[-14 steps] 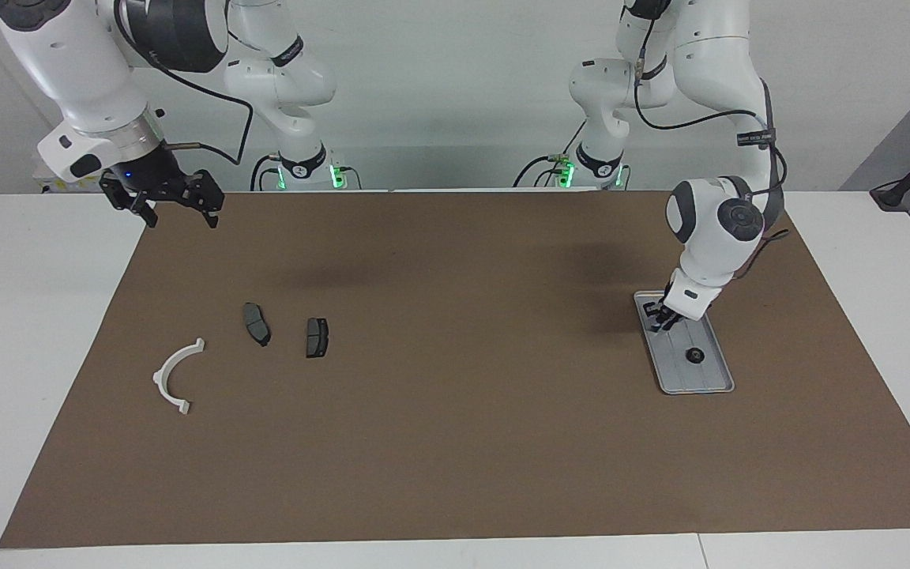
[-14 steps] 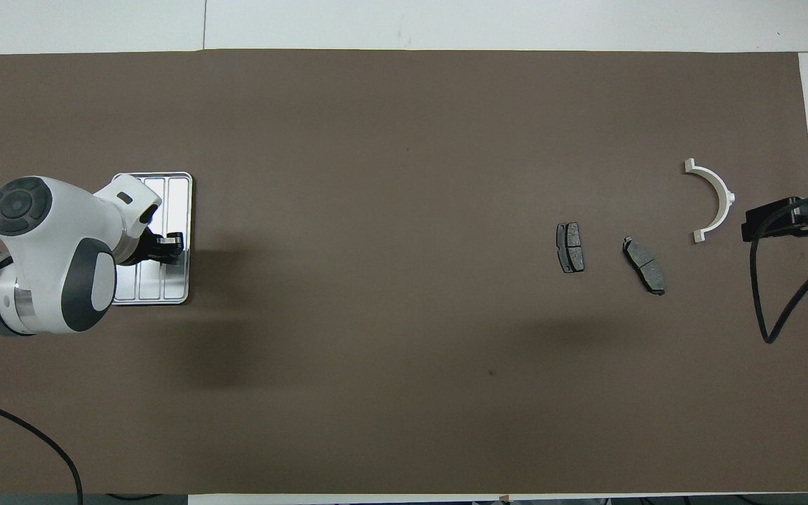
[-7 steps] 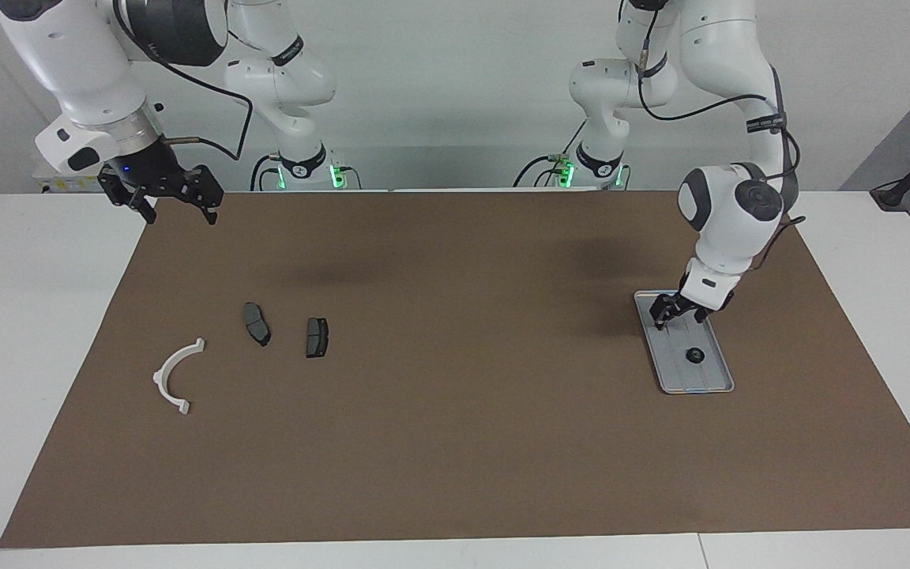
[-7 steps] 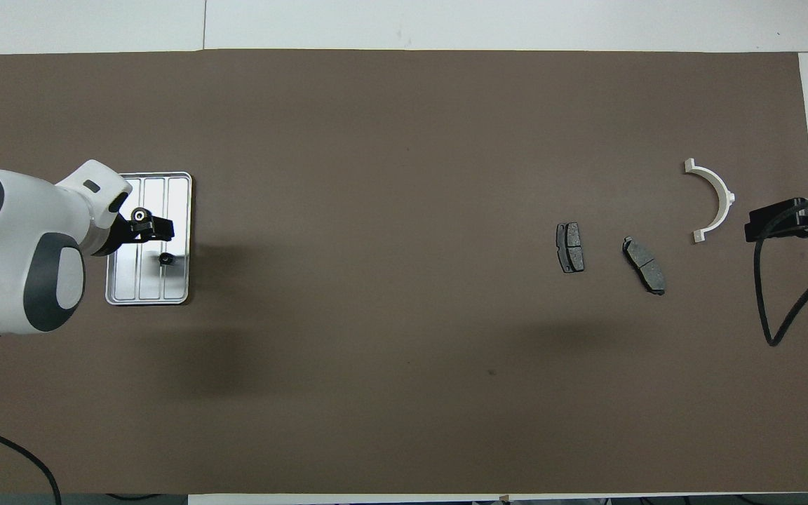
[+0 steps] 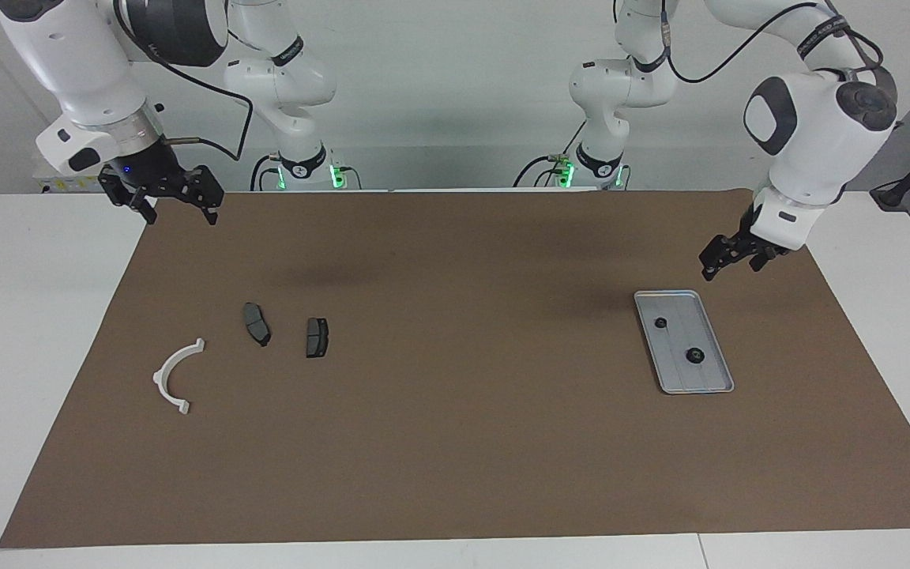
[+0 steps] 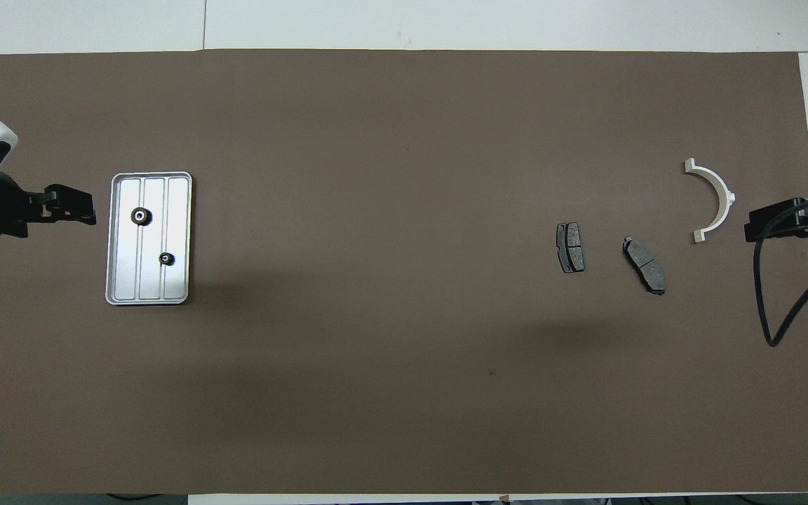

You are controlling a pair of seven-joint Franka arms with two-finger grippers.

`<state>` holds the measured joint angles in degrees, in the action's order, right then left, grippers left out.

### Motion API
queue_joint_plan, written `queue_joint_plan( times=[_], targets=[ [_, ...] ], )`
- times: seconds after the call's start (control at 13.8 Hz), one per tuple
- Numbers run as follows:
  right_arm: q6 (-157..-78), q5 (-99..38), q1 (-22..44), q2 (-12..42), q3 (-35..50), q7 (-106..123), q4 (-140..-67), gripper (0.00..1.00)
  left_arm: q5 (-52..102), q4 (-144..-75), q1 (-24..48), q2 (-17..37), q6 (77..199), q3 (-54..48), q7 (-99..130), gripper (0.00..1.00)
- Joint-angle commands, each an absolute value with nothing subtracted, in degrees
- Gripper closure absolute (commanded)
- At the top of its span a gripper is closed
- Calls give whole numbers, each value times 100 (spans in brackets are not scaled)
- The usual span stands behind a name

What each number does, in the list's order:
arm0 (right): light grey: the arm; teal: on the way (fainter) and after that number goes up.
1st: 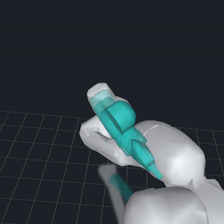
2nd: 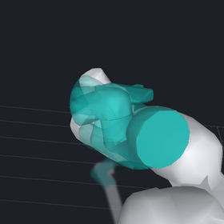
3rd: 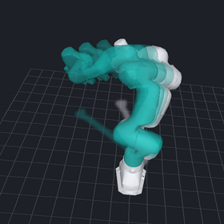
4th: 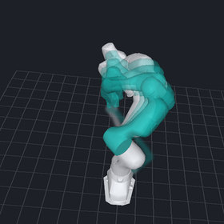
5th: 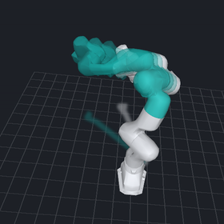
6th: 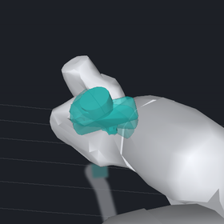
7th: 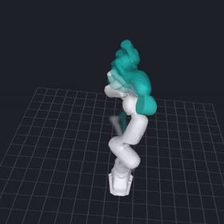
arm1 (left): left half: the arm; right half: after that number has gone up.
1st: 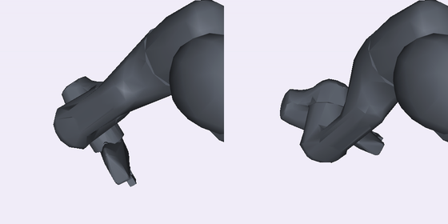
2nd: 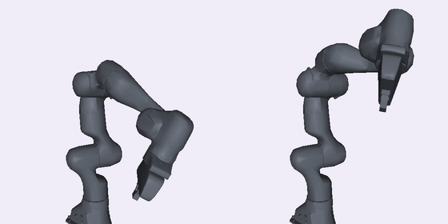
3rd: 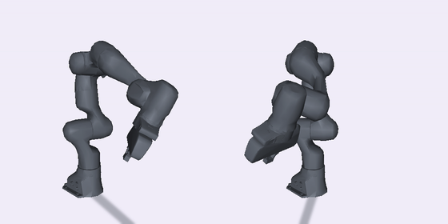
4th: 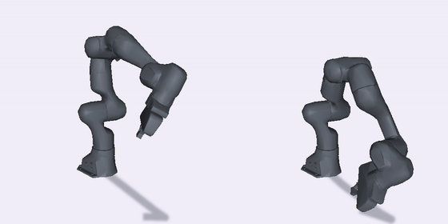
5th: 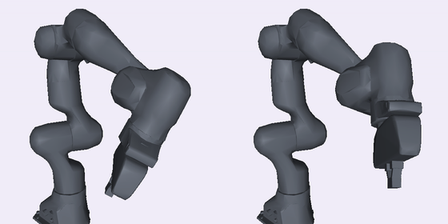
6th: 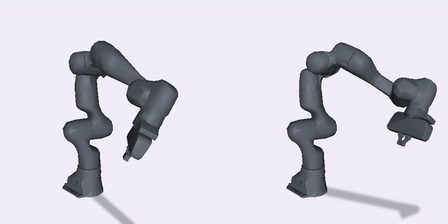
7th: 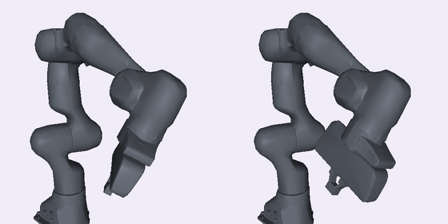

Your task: Pick bearing gear from pile to tray

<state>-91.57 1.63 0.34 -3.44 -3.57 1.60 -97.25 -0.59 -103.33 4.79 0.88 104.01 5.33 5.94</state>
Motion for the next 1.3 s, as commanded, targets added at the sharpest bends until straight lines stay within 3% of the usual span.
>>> queue_joint_plan(
  times=[0.0,0.43,0.65,1.23],
  targets=[
    [-9325,158,35,-466,-351,62,-9896,0,9,-10100,431,-158,9819,536,492,0],
    [-9316,158,62,-413,-352,62,-9879,0,9,-9994,518,104,10010,536,466,0],
    [-9325,158,70,-413,-343,62,-9879,0,61,-9450,545,430,9600,509,448,0],
    [-9404,149,79,-404,-343,-35,-9870,0,105,-9798,475,53,9438,475,448,0]
  ],
)
